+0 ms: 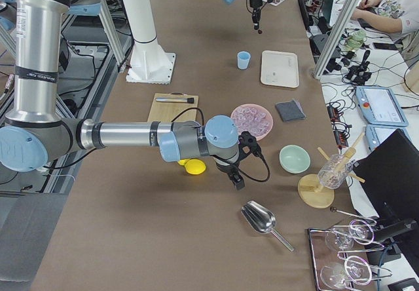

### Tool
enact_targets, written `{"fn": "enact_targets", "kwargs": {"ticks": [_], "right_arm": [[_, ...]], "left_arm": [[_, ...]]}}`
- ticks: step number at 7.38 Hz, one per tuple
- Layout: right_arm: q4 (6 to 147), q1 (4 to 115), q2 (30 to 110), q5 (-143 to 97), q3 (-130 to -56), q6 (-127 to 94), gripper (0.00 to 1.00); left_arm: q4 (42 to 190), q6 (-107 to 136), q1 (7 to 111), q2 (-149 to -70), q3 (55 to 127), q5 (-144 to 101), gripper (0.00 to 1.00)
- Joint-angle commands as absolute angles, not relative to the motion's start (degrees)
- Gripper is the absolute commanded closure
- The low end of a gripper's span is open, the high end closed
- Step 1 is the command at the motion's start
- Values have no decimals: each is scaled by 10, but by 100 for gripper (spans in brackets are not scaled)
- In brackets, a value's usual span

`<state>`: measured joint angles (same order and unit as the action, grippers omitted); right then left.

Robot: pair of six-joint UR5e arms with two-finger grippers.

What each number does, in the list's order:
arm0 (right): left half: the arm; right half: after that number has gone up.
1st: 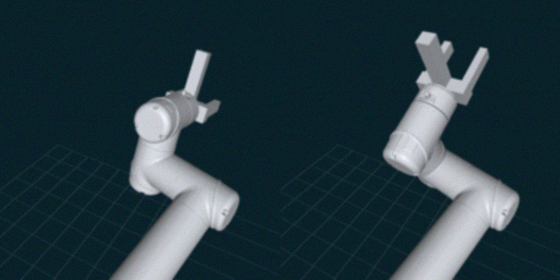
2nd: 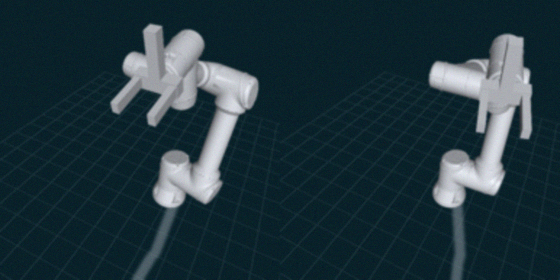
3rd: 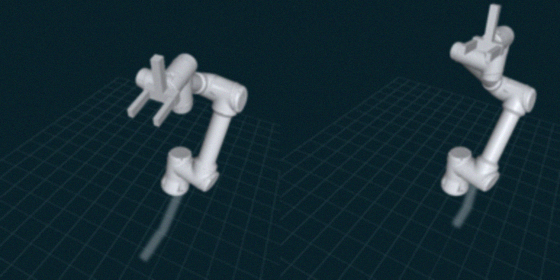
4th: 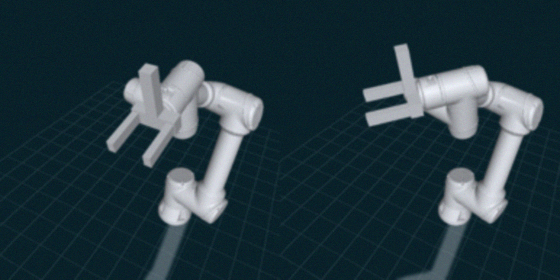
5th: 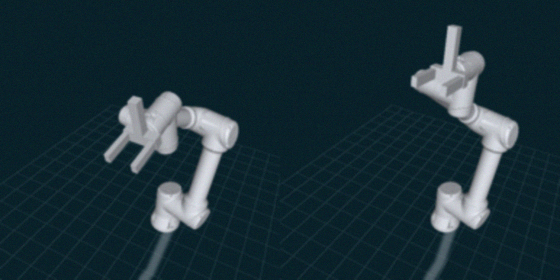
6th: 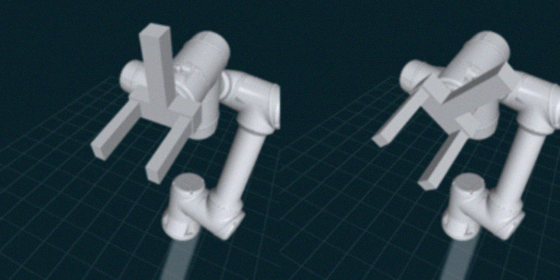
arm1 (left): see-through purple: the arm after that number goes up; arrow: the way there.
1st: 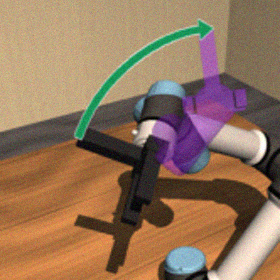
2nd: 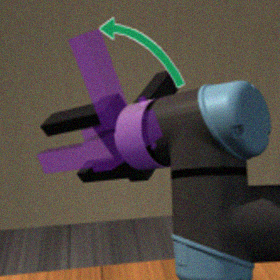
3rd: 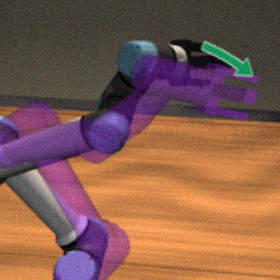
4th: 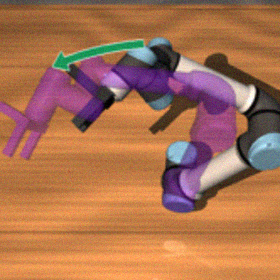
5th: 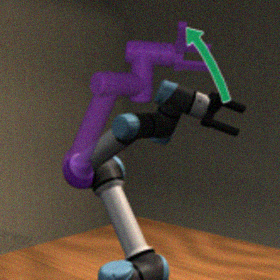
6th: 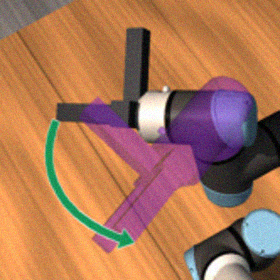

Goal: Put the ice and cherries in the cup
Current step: 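Carry the cherries with the left gripper over the light-blue cup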

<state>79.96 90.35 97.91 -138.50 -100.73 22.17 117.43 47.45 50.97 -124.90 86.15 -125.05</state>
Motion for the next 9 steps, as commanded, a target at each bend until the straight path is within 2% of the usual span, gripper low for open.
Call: {"fn": "enact_targets", "kwargs": {"ticks": [1, 3, 8, 9], "right_arm": [[800, 903, 973, -1385, -1004, 220, 3], [799, 903, 974, -1386, -1001, 215, 3], [800, 903, 976, -1387, -999, 214, 2], [800, 903, 979, -1388, -998, 214, 2]], "left_arm": [[1173, 533, 457, -1293, 852, -1200, 100], [1172, 593, 419, -1324, 840, -1189, 100], [1171, 607, 370, -1321, 843, -1123, 100], [1171, 606, 369, -1321, 843, -1123, 76]]}}
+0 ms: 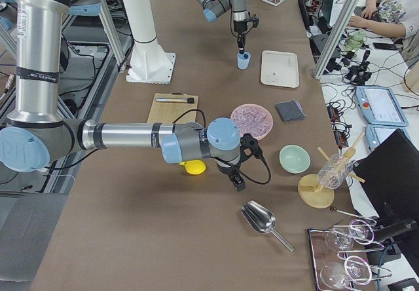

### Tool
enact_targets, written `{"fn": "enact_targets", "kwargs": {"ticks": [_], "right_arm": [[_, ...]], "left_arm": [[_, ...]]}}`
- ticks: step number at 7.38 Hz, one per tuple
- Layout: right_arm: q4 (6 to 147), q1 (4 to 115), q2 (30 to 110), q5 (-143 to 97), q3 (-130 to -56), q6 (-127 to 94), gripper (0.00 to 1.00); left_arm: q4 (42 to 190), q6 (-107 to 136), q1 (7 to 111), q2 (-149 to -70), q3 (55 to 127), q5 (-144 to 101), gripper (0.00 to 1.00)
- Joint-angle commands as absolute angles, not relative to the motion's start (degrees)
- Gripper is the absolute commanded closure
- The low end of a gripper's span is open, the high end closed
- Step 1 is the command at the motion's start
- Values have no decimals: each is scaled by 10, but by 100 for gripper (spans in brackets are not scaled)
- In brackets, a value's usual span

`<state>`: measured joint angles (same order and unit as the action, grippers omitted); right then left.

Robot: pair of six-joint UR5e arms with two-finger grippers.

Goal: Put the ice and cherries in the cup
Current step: 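Carry the cherries with the left gripper over the light-blue cup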

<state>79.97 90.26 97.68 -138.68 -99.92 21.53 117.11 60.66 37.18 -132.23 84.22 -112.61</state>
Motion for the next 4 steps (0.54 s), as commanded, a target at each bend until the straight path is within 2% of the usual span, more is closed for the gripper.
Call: {"fn": "enact_targets", "kwargs": {"ticks": [1, 4], "right_arm": [[800, 904, 983, -1388, -1001, 214, 2], [799, 911, 989, -1383, -998, 216, 2]], "left_arm": [[1171, 601, 369, -1321, 841, -1122, 2], [1171, 579, 378, -1319, 843, -1124, 2]]}}
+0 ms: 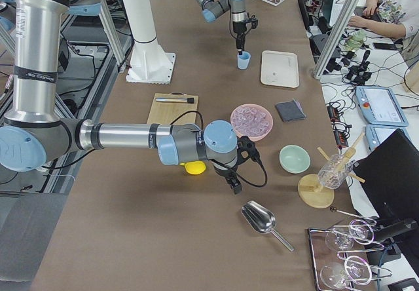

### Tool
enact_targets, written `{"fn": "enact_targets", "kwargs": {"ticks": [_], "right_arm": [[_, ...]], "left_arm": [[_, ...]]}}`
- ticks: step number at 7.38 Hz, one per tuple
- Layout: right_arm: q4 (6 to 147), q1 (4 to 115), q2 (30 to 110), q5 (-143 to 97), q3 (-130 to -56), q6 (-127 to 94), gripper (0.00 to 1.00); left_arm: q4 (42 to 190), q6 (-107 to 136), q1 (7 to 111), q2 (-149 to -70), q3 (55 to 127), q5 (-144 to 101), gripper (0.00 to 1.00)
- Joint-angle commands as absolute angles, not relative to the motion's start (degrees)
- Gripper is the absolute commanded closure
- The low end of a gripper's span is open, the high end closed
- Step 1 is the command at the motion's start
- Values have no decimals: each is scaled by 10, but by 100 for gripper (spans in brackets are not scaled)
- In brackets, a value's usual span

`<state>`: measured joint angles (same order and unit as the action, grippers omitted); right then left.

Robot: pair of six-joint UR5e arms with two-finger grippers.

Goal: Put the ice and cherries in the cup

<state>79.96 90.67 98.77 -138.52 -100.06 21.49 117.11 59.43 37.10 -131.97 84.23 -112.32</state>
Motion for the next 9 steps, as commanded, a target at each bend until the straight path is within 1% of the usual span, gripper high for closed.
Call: {"fn": "enact_targets", "kwargs": {"ticks": [1, 3, 4, 6, 8, 9], "right_arm": [[799, 911, 989, -1383, -998, 215, 2], [799, 917, 988, -1383, -998, 214, 2], [800, 917, 985, -1384, -997, 213, 2], [800, 917, 980, -1384, -998, 207, 2], [799, 916, 968, -1381, -993, 193, 2], [799, 916, 967, -1380, -993, 193, 1]], "left_arm": [[1171, 547, 412, -1296, 850, -1142, 2], [1171, 462, 553, -1231, 853, -1277, 2], [1155, 403, 612, -1203, 848, -1302, 2], [1070, 208, 725, -1150, 848, -1326, 2], [989, 59, 800, -1117, 845, -1334, 2], [944, -31, 842, -1088, 845, -1348, 2]]}}
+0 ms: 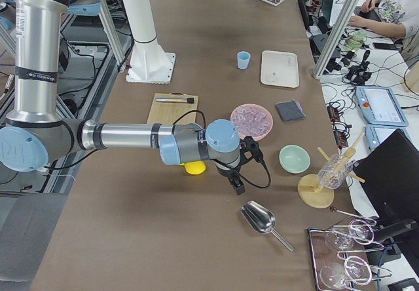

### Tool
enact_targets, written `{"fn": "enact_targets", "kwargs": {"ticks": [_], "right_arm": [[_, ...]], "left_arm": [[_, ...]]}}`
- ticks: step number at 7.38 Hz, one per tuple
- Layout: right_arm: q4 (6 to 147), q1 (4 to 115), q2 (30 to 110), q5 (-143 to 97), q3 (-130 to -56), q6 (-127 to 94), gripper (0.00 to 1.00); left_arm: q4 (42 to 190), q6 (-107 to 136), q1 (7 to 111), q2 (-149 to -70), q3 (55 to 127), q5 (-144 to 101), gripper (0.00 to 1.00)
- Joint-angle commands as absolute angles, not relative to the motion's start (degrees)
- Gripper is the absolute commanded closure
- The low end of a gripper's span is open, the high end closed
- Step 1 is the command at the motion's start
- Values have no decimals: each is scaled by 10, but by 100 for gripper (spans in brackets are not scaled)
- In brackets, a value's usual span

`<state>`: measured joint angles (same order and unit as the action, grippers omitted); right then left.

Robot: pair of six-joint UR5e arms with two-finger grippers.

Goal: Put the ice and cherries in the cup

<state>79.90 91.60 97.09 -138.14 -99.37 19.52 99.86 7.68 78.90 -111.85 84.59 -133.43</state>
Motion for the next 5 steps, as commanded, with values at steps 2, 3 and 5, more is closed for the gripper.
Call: {"fn": "enact_targets", "kwargs": {"ticks": [2, 3, 5], "right_arm": [[801, 914, 956, -1379, -988, 163, 2], [799, 914, 957, -1381, -981, 165, 2], [799, 915, 965, -1378, -982, 169, 2]], "left_arm": [[956, -83, 879, -969, 884, -1425, 2], [960, -77, 879, -929, 904, -1442, 2], [961, -72, 899, -917, 922, -1444, 2]]}}
